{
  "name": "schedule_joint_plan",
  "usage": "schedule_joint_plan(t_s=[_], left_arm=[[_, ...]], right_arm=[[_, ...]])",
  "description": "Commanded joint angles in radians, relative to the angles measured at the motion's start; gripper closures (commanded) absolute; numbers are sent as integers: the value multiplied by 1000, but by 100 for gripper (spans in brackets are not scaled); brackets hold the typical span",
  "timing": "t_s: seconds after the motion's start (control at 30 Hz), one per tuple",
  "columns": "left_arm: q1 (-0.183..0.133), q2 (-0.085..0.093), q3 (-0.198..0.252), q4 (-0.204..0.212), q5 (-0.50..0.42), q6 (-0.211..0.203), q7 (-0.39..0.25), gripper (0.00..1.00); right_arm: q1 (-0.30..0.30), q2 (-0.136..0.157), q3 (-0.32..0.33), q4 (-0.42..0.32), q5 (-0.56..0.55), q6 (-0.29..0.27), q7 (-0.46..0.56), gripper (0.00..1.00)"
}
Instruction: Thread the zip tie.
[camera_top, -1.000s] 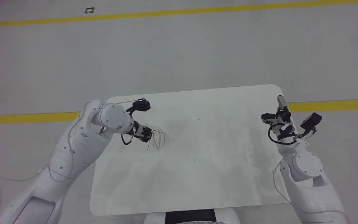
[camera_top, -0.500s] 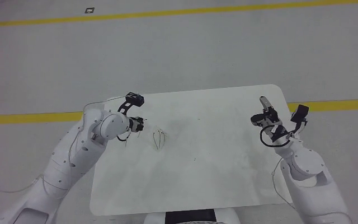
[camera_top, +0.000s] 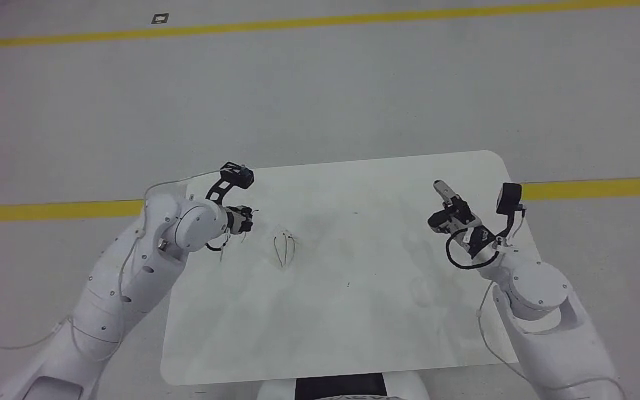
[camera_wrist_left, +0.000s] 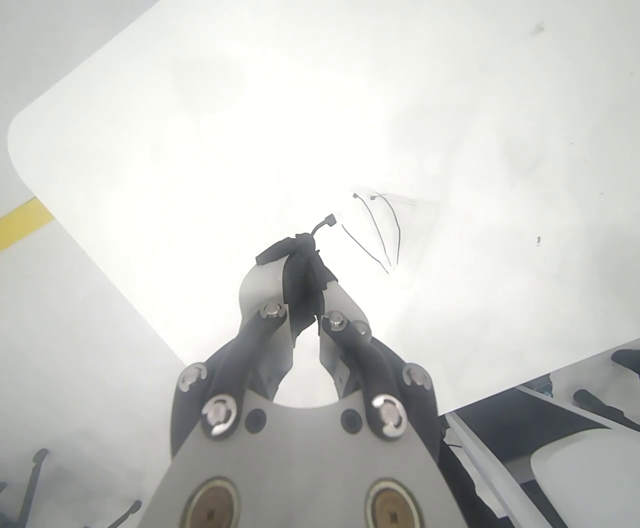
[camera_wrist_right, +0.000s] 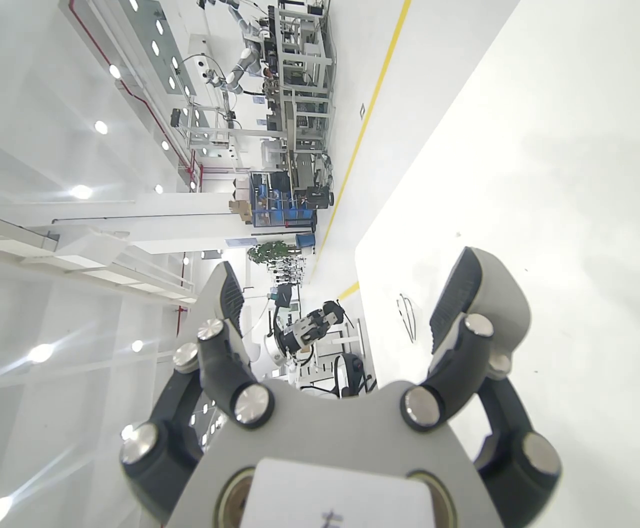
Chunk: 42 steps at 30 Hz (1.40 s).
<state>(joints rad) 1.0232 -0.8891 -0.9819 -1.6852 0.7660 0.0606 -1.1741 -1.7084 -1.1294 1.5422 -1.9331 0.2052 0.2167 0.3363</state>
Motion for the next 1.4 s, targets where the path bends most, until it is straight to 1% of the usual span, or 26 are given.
schedule_joint_plan(t_s=[0.0,0.1,0.13,0.2,0.23,0.3,0.33,0.47,0.57,0.67,0.7,1.03,1.1,1.2,1.3,1.37], left_arm=[[0,0,0,0,0,0,0,100],[0,0,0,0,0,0,0,100],[0,0,0,0,0,0,0,100],[0,0,0,0,0,0,0,100],[0,0,0,0,0,0,0,100],[0,0,0,0,0,0,0,100],[0,0,0,0,0,0,0,100],[0,0,0,0,0,0,0,100],[0,0,0,0,0,0,0,100],[0,0,0,0,0,0,0,100],[0,0,0,0,0,0,0,100],[0,0,0,0,0,0,0,100],[0,0,0,0,0,0,0,100],[0,0,0,0,0,0,0,100],[0,0,0,0,0,0,0,100],[0,0,0,0,0,0,0,100]], right_arm=[[0,0,0,0,0,0,0,0],[2,0,-4,-2,3,-1,5,0],[6,0,-9,-6,2,6,20,0],[24,3,-23,-25,-23,39,70,0],[38,6,-36,-32,-44,74,103,0],[63,8,-58,-42,-58,122,153,0],[76,11,-80,-32,-89,123,196,0],[118,17,-144,2,-152,123,288,0],[145,19,-201,31,-182,123,350,0],[164,19,-248,45,-173,123,418,0],[168,20,-255,47,-174,123,437,0],[168,20,-255,47,-174,123,437,0],[169,16,-261,50,-123,96,438,0],[190,11,-267,65,-14,67,473,0],[216,7,-277,86,79,55,508,0],[233,3,-287,103,149,60,528,0]])
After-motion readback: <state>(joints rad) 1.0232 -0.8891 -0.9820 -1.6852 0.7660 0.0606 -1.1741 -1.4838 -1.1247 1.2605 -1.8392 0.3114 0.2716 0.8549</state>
